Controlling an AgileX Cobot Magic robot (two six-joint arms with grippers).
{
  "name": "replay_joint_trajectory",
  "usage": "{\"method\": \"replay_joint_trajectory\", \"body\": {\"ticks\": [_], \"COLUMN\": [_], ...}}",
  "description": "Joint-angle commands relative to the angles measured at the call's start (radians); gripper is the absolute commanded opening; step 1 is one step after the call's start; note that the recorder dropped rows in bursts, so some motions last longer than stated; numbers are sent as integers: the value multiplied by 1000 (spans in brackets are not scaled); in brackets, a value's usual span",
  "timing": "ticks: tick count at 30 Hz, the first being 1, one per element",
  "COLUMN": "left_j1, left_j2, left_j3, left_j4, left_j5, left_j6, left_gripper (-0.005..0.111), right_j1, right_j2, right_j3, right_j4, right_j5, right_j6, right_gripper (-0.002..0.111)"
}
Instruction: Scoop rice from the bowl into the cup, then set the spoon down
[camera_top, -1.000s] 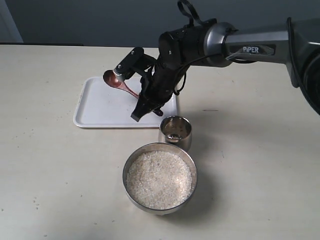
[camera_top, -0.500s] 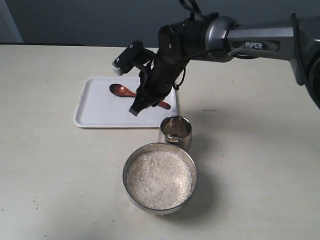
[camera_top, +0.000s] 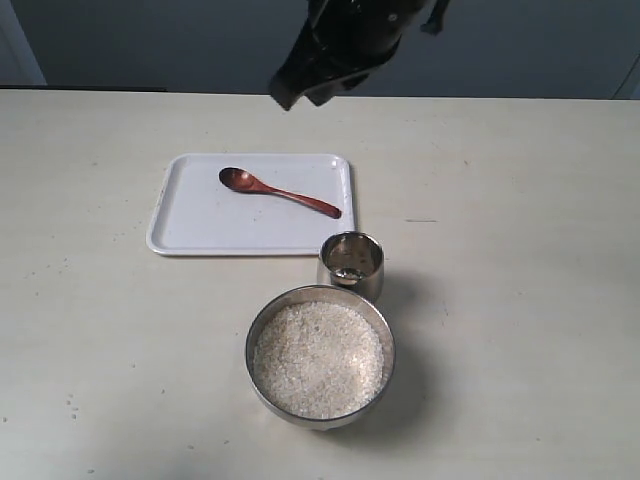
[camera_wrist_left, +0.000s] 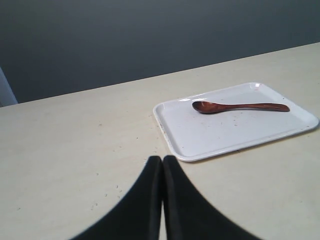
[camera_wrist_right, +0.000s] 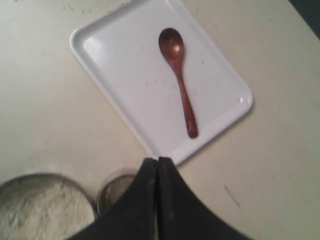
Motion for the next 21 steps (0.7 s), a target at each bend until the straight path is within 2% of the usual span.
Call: {"method": "replay_joint_trajectory", "body": {"ticks": [1, 6, 9, 16, 19, 21], "left_j1": [-2, -2, -2, -2, -2, -2], "left_j2": [-4, -4, -4, -4, -4, -4], "left_j3": [-2, -2, -2, -2, -2, -2], "left_j4": [-1, -1, -1, -1, -1, -1], "left_j5": [-15, -15, -15, -15, -15, -15], "left_j6": [-2, -2, -2, -2, -2, -2], "left_gripper": [1, 1, 1, 1, 1, 1], "right_j1": [-4, -4, -4, -4, -4, -6], "right_j2": [-125, -294, -415, -591, -622, -652], "right_j3": [19, 134, 189, 195, 195, 202], "right_j4": [-107, -77, -79, -88, -172, -334], "right_j5": [169, 169, 169, 129, 93, 70], "right_j6": [46, 71, 209, 243, 324, 481], "right_gripper": [-1, -1, -1, -1, -1, -1]}}
